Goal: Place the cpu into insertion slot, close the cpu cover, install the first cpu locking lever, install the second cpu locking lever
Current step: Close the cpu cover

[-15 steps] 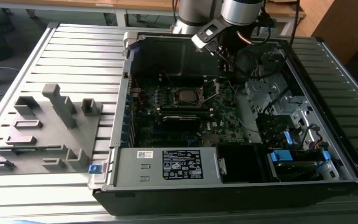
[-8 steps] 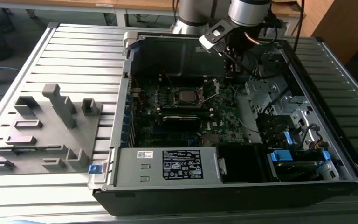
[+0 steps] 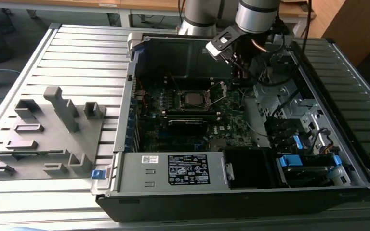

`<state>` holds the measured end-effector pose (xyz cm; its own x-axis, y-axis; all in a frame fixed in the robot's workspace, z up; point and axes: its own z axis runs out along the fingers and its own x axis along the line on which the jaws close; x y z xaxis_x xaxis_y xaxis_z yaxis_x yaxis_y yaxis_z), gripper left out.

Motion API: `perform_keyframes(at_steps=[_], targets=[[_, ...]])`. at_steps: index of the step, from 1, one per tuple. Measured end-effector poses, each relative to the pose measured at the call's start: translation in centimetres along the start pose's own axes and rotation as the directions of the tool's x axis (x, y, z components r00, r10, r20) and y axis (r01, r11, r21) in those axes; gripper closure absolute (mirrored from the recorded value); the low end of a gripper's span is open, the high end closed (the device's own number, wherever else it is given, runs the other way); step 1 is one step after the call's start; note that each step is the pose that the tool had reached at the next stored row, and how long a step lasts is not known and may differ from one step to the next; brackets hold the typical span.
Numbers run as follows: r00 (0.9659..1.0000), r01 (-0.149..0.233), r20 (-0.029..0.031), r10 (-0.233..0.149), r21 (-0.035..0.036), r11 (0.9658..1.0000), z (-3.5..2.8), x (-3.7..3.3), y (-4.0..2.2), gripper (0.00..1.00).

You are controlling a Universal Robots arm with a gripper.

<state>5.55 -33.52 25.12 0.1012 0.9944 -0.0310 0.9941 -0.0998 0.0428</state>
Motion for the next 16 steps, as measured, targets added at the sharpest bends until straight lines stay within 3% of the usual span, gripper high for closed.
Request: perform_keyframes(at_steps=[8,12,16], targets=[[1.0000,0.002,0.0000,-0.002,0.0000,1.0000,1.33,0.04,-0.05,0.89],[0.9995,0.033,-0.0011,-0.033,-0.0010,0.9995,1.46,0.04,-0.05,0.89],[0.9993,0.037,-0.0015,-0.037,-0.0012,0.9993,1.47,0.04,-0.05,0.89]])
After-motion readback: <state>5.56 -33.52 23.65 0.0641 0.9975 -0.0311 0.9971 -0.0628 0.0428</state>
